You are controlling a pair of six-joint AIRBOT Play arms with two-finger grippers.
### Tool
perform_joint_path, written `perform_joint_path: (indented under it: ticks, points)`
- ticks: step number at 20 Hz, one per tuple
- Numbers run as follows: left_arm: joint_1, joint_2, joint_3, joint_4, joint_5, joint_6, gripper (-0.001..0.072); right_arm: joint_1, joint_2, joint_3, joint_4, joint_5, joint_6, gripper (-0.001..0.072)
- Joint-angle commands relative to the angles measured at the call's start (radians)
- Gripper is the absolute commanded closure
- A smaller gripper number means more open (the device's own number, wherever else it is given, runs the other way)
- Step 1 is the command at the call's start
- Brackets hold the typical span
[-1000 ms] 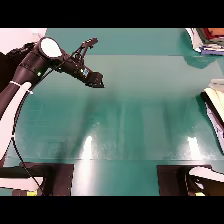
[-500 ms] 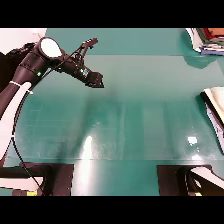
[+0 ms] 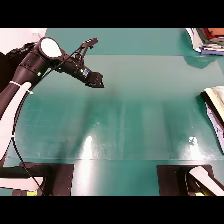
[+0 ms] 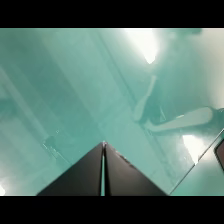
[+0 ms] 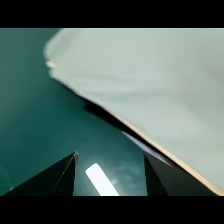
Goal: Fold the shirts.
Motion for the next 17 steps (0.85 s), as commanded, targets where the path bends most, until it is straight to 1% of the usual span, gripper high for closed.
perform_joint_path:
  ticks: [1,4,5,7,8,9,10,17]
  points:
    - [0.000,0.001,0.000,-0.006,0.002,-0.001,0.0680,0.356,0.003,-0.006,0.108,-0.056,0.000,0.0222]
    - [0.000,0.001,0.000,-0.006,0.011,-0.001,0.0680,0.666,0.003,-0.006,0.097,-0.189,0.000,0.0224]
    - [0.000,0.001,0.000,-0.006,0.011,-0.001,0.0680,0.751,0.003,-0.006,0.098,-0.251,0.000,0.0250]
    - [0.000,0.001,0.000,-0.006,0.011,-0.001,0.0680,0.879,0.003,-0.006,0.098,-0.349,0.000,0.0406]
    - [0.000,0.001,0.000,-0.006,0.011,-0.001,0.0680,0.921,0.003,-0.006,0.098,-0.378,0.000,0.0428]
    - [0.000,0.001,0.000,-0.006,0.011,-0.001,0.0680,0.957,0.003,-0.006,0.098,-0.396,0.000,0.0536]
    - [0.000,0.001,0.000,-0.006,0.011,-0.001,0.0680,0.982,0.003,-0.006,0.098,-0.399,0.000,0.0694]
    - [0.000,0.001,0.000,-0.006,0.011,-0.001,0.0680,1.000,0.003,-0.006,0.100,-0.394,0.000,0.0694]
